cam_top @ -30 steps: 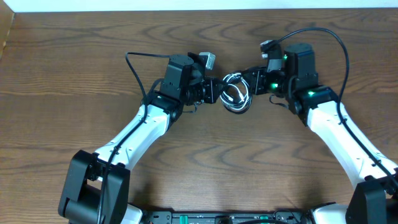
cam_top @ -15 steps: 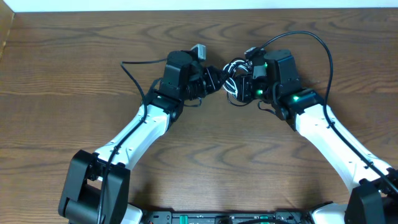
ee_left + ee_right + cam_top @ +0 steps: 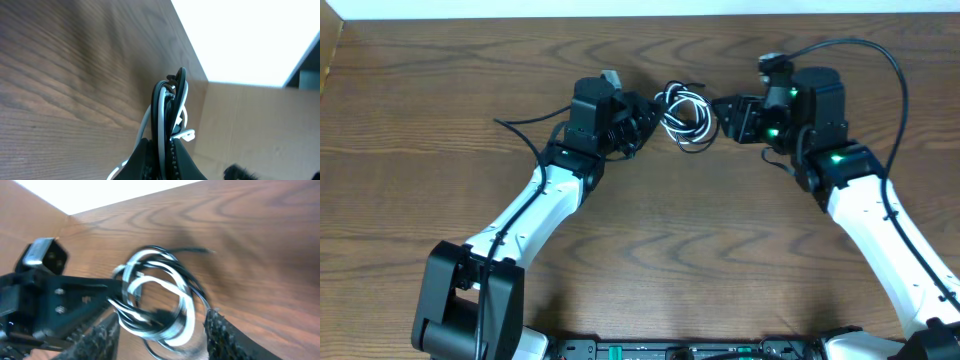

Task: Untangle cables

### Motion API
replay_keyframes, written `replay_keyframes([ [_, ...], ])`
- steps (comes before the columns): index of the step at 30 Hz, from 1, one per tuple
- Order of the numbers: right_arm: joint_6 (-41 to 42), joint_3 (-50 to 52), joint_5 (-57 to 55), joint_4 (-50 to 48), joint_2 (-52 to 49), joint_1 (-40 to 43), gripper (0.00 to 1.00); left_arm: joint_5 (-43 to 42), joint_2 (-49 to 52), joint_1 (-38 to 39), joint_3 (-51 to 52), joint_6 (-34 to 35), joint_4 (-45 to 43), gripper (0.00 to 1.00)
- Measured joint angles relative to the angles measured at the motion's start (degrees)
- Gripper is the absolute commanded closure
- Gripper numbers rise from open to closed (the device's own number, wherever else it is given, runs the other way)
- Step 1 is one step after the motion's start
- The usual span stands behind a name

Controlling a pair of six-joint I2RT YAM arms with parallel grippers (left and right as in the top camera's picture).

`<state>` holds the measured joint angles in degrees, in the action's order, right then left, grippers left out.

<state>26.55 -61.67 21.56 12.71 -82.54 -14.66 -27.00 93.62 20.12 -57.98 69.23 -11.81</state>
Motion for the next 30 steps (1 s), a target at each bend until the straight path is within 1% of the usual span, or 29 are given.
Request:
replay_keyframes([
  [4,1.9,0.0,-0.9,2.1,-1.3,1.0,0.47,1.2,0.0,-0.1,0.0,2.9,0.0,0.93],
  [9,2.9,0.0,1.8,2.2,-5.9,0.9,0.50,1.7,0.0,-0.1,0.0,5.6,0.0,0.93],
  [16,3.0,0.0,2.4,2.0,-11.2,0.6,0.50,1.9,0.0,-0.1,0.0,7.3,0.0,0.92],
  [23,3.5,0.0,2.5,-1.2,-16.0,0.2,0.51,1.8,0.0,-0.1,0.0,9.5,-0.6,0.92],
  [26,4.3,0.0,3.5,-5.6,-19.2,-0.4,0.51,1.4,0.0,-0.1,0.0,11.2,-0.7,0.93],
  [28,5.0,0.0,3.7,-8.2,-20.2,-0.8,0.52,1.1,-0.1,-0.1,0.0,12.1,-1.0,0.92],
  [30,5.6,0.0,3.7,-10.4,-21.1,-1.1,0.56,0.9,-0.1,-0.1,0.0,12.5,-1.5,0.93],
])
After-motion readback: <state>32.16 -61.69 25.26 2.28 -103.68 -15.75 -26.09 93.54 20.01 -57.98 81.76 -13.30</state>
